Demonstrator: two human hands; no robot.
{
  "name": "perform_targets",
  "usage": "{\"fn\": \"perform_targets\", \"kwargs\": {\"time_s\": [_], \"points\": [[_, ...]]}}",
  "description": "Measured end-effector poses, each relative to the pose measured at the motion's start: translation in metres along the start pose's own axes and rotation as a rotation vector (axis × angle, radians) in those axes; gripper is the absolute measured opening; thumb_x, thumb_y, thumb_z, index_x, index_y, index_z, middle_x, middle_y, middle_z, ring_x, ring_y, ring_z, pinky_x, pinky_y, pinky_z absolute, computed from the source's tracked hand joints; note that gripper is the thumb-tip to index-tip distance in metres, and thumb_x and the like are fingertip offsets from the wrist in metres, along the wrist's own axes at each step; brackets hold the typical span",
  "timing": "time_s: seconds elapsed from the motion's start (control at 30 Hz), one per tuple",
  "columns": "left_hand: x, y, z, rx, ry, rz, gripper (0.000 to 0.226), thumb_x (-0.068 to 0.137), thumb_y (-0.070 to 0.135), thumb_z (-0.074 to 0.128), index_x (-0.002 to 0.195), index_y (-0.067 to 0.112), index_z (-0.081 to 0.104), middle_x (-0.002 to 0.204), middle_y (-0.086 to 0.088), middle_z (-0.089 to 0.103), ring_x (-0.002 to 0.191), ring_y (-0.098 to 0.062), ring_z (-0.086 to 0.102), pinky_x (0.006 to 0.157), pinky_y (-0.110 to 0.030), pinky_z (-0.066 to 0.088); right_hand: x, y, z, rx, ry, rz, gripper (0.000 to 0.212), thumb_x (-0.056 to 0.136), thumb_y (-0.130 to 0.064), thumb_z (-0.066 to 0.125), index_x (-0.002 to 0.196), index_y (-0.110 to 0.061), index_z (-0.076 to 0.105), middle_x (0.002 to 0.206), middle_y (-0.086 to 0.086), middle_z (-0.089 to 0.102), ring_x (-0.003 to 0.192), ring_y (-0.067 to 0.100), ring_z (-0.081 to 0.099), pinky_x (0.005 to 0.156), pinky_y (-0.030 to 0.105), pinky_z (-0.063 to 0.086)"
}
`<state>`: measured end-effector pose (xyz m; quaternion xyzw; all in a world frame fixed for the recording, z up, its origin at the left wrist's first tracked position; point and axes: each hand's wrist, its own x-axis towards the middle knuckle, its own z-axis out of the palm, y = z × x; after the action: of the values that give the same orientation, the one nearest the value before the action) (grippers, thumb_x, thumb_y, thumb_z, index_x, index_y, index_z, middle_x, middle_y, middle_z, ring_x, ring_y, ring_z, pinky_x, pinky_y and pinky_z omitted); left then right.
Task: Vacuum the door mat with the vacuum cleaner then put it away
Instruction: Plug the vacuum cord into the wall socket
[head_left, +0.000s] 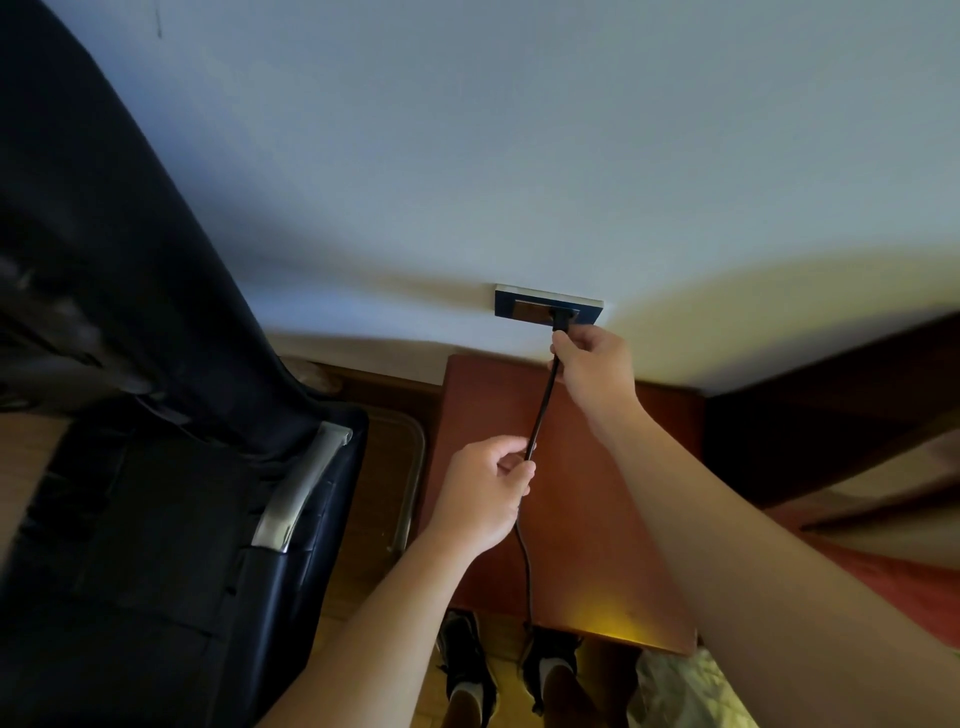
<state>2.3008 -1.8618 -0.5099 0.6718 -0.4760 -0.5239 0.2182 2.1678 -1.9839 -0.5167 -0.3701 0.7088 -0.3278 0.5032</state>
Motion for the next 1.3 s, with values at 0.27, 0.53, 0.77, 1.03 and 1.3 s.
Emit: {"fn": "perform_targets", "kwargs": {"time_s": [0.27, 0.53, 0.77, 1.03, 1.3], "points": [[-0.011, 0.011, -0.005, 0.107, -0.015, 0.017, 0.039, 0.102, 0.019, 0.059, 0.141, 0.017, 0.058, 0.123, 0.002, 0.066, 0.102, -0.009, 0.069, 0.090, -0.019, 0.054, -0.006, -0.002, -0.008, -0.432, -0.052, -0.210, 0.025, 0.102, -0.023, 0.046, 0.116, -0.013, 0.065, 0.087, 0.001, 0.062, 0.071, 0.019, 0.055, 0.059, 0.028, 0.037], [-0.017, 0.017, -0.010, 0.124, -0.095, 0.004, 0.040, 0.103, 0.010, 0.054, 0.142, 0.019, 0.056, 0.113, 0.012, 0.061, 0.103, -0.007, 0.066, 0.087, -0.017, 0.053, -0.025, -0.007, -0.024, -0.785, -0.088, -0.301, 0.042, 0.102, -0.018, 0.043, 0.143, -0.009, 0.048, 0.136, 0.015, 0.054, 0.126, 0.034, 0.048, 0.102, 0.040, 0.041], [-0.019, 0.017, -0.013, 0.157, -0.174, 0.015, 0.049, 0.103, 0.009, 0.052, 0.150, 0.021, 0.047, 0.139, 0.001, 0.060, 0.119, -0.012, 0.062, 0.093, -0.021, 0.052, -0.051, -0.008, -0.044, -1.066, -0.087, -0.359, 0.042, 0.101, -0.023, 0.041, 0.139, -0.007, 0.048, 0.142, 0.013, 0.050, 0.131, 0.033, 0.041, 0.106, 0.046, 0.040], [-0.026, 0.027, -0.015, 0.208, -0.288, 0.005, 0.061, 0.103, 0.010, 0.051, 0.159, 0.015, 0.027, 0.157, -0.006, 0.043, 0.139, -0.021, 0.048, 0.111, -0.033, 0.044, -0.089, -0.016, -0.065, -1.202, -0.022, -0.391, 0.033, 0.099, -0.028, 0.040, 0.122, -0.010, 0.054, 0.125, 0.008, 0.055, 0.121, 0.029, 0.046, 0.097, 0.043, 0.040], [-0.042, 0.040, -0.020, 0.400, -0.304, 0.063, 0.069, 0.101, 0.022, 0.055, 0.161, 0.023, 0.020, 0.165, 0.000, 0.028, 0.150, -0.020, 0.032, 0.121, -0.043, 0.033, -0.123, -0.024, -0.087, -1.211, 0.002, -0.402, 0.038, 0.098, -0.032, 0.039, 0.126, -0.011, 0.054, 0.126, 0.007, 0.057, 0.122, 0.028, 0.047, 0.106, 0.042, 0.040]]}}
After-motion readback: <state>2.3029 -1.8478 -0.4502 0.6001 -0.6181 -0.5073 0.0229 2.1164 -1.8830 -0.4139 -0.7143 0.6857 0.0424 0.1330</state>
